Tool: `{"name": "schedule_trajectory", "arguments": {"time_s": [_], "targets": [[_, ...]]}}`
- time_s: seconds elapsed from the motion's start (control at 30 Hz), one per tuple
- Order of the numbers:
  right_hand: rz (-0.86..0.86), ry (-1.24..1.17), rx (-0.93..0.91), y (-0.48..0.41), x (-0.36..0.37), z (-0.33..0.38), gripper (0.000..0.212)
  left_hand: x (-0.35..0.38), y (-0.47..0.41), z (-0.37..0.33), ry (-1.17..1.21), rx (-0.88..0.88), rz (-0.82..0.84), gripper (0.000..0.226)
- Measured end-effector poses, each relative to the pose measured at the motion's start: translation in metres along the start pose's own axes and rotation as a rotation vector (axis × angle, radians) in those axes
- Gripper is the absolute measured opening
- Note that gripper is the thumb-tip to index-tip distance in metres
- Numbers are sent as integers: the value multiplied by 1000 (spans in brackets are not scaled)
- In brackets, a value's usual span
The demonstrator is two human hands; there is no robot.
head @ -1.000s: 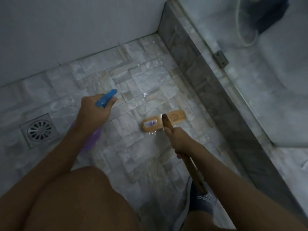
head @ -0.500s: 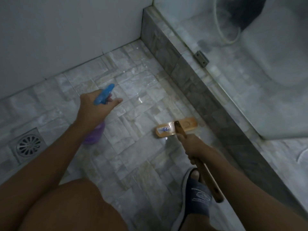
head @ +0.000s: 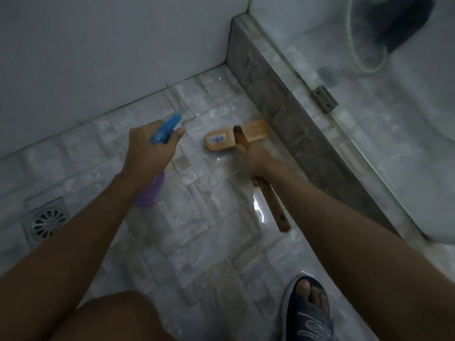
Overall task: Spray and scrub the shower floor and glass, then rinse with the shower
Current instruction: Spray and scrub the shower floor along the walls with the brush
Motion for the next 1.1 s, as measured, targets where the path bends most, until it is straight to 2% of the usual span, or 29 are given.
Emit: {"name": "schedule_trajectory", "arguments": {"time_s": [0.13,0.23,0.37,0.53,0.7,0.77,0.87,0.93,1.0,1.03,1.1], "targets": [[22,-10,172,31,5,-59,42,9,-19,-4,65,-49,-5,42],[2,-1,184,21,5,-55,42,17,-26,-6,68,-65,-26,49],[14,-38,247,15,8,-43,44,24,-33,-6,43,-40,-12,42],[27,2,224,18,8,-39,42,28,-34,-9,38,-49,28,48],[77,48,270,47,6,-64,41,4,-34,8,46,-57,-71,41],[99,45,287,42,2,-66,44,-13,-29,25,-81,35,-36,42],[39,122,164,2,-8,-34,50,-30,-25,46,-270,172,2,44],[0,230,39,-34,-15,1,43,-35,-30,51,-225,168,-48,40],[-16,316,-8,-77,-21,43,35,-37,-37,54,-175,148,-87,41],[-26,261,-6,-96,-22,63,41,-38,-39,56,-165,142,-92,42],[-96,368,-153,-128,-23,104,57,-37,-40,60,-153,127,-81,44]]}}
Point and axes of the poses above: each hand's wrist, its own y-axis away from the middle knuckle, its own x-axis out of the palm, z = x × y, the point moved 2 cm from there along -y, towards the middle knuckle, and after that the axes turned 5 degrees about x, right-handed, at the moved point
